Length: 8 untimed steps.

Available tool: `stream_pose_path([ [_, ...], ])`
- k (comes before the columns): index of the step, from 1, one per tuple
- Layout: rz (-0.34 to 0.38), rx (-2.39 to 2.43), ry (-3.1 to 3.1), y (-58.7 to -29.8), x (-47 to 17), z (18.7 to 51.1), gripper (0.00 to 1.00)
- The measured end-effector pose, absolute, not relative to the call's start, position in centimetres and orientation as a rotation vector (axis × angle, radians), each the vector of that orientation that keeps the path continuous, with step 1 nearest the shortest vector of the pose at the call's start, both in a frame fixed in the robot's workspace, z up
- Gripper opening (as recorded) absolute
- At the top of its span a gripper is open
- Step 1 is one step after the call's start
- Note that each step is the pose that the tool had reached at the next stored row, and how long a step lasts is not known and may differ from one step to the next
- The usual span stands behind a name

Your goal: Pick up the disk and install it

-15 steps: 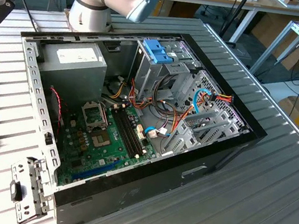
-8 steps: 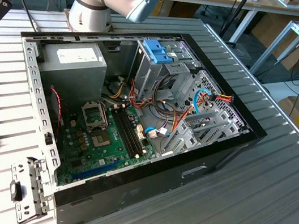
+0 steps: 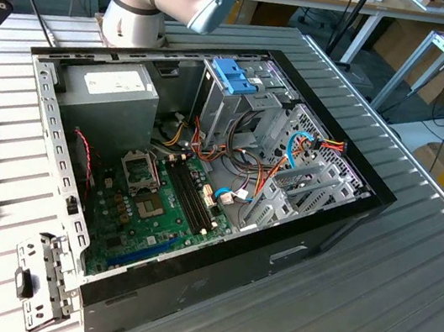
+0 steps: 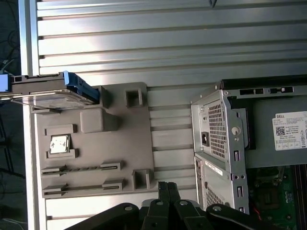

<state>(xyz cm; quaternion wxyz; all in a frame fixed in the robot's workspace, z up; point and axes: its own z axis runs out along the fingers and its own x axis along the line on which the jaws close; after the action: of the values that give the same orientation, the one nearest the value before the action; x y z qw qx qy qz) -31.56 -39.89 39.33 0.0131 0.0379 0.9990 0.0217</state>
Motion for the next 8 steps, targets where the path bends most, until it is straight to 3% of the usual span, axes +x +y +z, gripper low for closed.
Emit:
stream_pose_path([
  [8,0.068,0.118,3.112,-39.89,-31.95,39.33,0.11],
])
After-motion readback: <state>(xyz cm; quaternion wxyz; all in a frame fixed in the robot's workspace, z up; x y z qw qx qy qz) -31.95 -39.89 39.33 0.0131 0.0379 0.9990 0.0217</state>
